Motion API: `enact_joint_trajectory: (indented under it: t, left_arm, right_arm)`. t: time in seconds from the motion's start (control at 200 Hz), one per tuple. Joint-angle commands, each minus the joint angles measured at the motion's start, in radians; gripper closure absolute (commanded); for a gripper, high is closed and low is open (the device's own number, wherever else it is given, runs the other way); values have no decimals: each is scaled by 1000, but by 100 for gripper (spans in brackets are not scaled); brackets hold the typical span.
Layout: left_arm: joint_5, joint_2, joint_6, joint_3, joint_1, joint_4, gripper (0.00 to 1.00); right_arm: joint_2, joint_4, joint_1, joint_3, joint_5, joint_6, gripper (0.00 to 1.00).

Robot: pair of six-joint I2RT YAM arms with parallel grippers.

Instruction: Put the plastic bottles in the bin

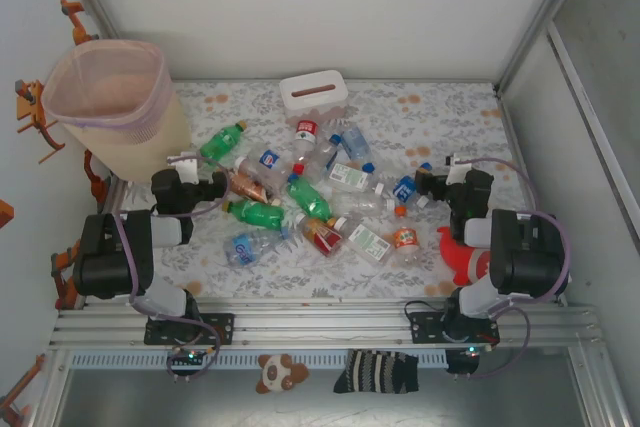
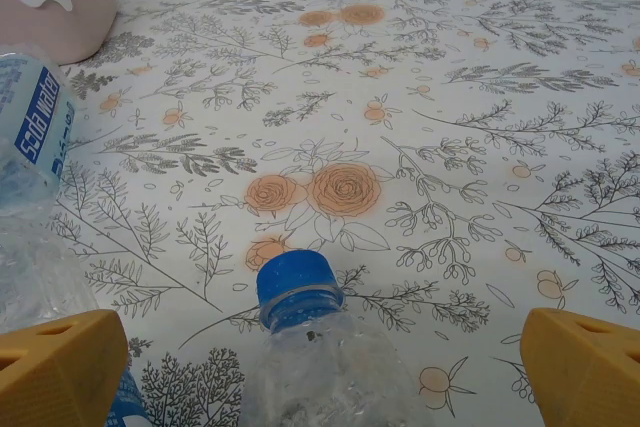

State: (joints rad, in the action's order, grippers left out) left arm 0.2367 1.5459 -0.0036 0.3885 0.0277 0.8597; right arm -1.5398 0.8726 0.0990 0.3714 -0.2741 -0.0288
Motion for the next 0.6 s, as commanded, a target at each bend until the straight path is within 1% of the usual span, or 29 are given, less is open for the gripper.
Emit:
enact_joint_trajectory:
  t: [0.0, 0.596]
  left_arm:
    - [23, -7, 16, -10, 4, 27, 3]
    - [5, -7, 9, -10, 5, 26, 3]
  right_arm:
    - [-5, 32, 2, -2, -14, 10, 1]
    - [-5, 32, 2, -2, -14, 11, 1]
